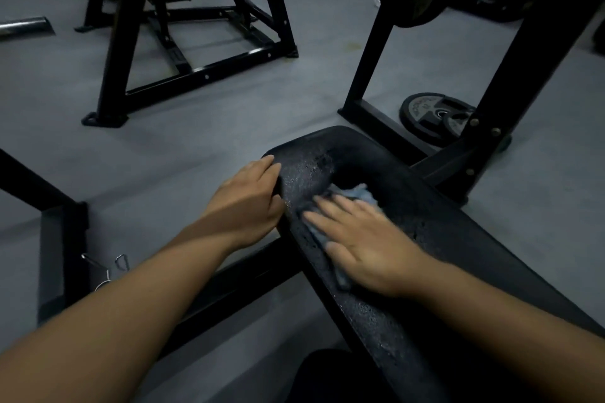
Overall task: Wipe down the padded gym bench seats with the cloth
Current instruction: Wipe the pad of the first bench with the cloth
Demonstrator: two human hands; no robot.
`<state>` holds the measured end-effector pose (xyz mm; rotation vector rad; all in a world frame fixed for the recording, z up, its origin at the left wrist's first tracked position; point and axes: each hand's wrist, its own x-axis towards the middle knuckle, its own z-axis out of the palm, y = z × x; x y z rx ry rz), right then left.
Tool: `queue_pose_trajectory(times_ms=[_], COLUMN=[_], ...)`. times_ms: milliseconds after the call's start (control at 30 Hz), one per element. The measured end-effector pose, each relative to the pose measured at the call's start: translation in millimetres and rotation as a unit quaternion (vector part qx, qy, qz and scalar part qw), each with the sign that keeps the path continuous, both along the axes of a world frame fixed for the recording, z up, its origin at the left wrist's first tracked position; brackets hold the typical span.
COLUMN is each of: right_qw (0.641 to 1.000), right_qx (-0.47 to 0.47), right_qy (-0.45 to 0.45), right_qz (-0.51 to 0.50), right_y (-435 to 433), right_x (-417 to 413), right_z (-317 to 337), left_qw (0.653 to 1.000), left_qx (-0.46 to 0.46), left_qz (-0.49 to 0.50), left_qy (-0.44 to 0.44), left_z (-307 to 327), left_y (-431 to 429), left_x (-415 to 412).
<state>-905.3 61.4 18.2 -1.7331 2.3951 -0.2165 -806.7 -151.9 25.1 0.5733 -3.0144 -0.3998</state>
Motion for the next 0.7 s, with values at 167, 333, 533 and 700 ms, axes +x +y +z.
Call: queue_pose_trajectory(times_ms=[167,333,533,700], right_qw=[0.978,1.000,0.978,1.000], right_qx=[0.033,-0.001,0.018,-0.016], right_qy=[0.058,0.018,0.058,0.004], right_qz=[-0.196,-0.005,-0.199,-0.018], right_y=[4.1,17.7,41.3,34.7], right_x=[-64.0,29.5,-55.2,32.9], right_z=[-5.2,0.1,-6.6,-2.1], left_qw=[0.999,0.998,0.998,0.998], left_qx=[0.031,0.019,-0.019,-0.028], left_qz=[-0.021,-0.061,-0.064,-0.062], left_qy=[0.007,-0.019,-0.022,-0.020], left_z=[2.9,-1.8,-3.5,-6.7], left_y=[8.0,27.8,32.8,34.8], left_x=[18.4,12.5,8.3,-0.7])
